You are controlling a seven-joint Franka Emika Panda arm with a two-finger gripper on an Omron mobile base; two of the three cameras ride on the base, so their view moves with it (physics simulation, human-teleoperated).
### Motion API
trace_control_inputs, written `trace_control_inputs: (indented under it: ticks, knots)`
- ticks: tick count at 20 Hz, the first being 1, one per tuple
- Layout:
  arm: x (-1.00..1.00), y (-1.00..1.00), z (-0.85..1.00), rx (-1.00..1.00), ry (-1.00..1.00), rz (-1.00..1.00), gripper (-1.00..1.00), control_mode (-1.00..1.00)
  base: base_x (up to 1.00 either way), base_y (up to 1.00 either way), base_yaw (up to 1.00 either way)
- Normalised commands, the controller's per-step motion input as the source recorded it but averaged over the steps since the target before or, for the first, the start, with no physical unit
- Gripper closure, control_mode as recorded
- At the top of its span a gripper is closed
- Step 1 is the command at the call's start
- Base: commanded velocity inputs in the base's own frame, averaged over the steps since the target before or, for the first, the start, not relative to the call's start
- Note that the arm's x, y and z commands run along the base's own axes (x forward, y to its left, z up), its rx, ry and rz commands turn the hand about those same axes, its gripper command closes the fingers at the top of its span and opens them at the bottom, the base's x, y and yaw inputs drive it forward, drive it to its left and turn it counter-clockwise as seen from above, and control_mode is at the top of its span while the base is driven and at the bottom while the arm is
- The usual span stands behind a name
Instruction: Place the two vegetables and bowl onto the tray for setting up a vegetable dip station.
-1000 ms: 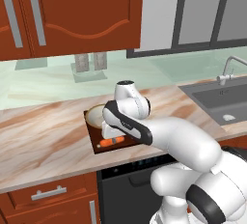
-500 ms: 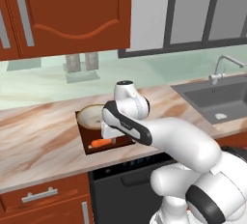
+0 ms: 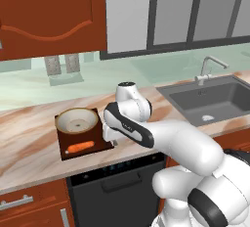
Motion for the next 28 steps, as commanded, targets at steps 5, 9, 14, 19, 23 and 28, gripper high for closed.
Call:
trace_control_inputs:
  ticks: [5,9,14,19,23,28]
  knots:
    - [0.00,0.00,0.00,0.00,0.00,0.00,-1.00,1.00,0.00,-0.64,0.00]
    - [0.00,0.00,0.00,0.00,0.00,0.00,-1.00,1.00,0.00,-0.67,0.00]
    - [0.00,0.00,0.00,0.00,0.00,0.00,-1.00,1.00,0.06,-0.66,0.00]
    - [0.00,0.00,0.00,0.00,0.00,0.00,-1.00,1.00,0.08,-0.66,0.00]
    - [0.00,0.00,0.00,0.00,0.00,0.00,-1.00,1.00,0.07,-0.66,0.00]
    - [0.00,0.00,0.00,0.00,0.00,0.00,-1.00,1.00,0.07,-0.67,0.00]
